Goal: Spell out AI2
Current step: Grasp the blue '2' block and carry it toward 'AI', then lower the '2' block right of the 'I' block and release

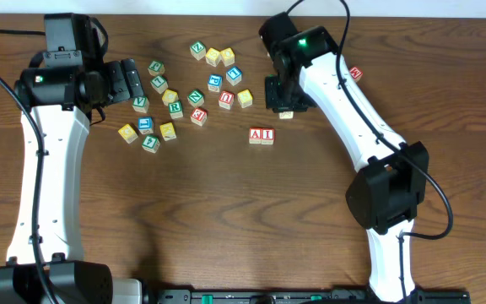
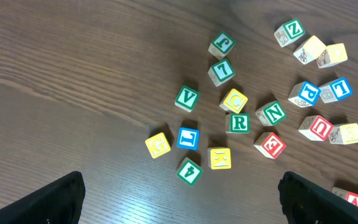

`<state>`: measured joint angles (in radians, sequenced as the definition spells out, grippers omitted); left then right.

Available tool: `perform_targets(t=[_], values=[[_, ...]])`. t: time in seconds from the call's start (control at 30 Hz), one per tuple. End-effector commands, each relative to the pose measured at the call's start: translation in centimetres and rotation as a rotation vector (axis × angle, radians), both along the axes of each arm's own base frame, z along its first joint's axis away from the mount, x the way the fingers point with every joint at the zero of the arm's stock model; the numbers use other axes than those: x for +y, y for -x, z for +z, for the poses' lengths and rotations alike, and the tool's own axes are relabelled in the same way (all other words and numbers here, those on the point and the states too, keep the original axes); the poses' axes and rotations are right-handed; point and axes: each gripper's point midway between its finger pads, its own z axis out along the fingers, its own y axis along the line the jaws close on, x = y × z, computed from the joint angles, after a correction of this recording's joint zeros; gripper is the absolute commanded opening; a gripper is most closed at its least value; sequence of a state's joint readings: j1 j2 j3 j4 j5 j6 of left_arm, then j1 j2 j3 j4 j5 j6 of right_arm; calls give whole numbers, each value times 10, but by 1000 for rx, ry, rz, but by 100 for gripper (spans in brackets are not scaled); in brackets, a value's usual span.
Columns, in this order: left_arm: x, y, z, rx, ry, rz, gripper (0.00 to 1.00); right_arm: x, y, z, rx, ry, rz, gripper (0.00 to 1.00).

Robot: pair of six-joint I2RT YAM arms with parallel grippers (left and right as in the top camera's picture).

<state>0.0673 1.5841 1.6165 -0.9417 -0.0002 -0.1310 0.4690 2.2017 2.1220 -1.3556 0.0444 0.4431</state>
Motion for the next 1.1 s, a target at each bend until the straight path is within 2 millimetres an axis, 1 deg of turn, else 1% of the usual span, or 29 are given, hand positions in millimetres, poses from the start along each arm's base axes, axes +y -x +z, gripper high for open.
perform_targets(t=[0.0,0.17,0.23,0.37,0.6,0.77,0.97,1.07], values=[[3,-1,6,-14,-10,10,98,-1,10,-18,32,37,19,21],[3,-1,6,-14,-10,10,98,-6,20,-52,74,57,12,20],[3,-1,6,-14,-10,10,98,-7,23,-62,84,61,8,20],[3,-1,6,-14,-10,10,98,-9,26,-75,92,66,8,19],[3,-1,7,-15,-10,10,98,-6,22,-96,57,48,11,22],[3,-1,7,-15,-10,10,98,-4,21,-109,42,40,12,22],[3,-1,6,-15,-7,13,98,-2,18,-110,25,32,13,31],[3,-1,6,-15,-7,13,98,-2,17,-110,24,31,13,34]])
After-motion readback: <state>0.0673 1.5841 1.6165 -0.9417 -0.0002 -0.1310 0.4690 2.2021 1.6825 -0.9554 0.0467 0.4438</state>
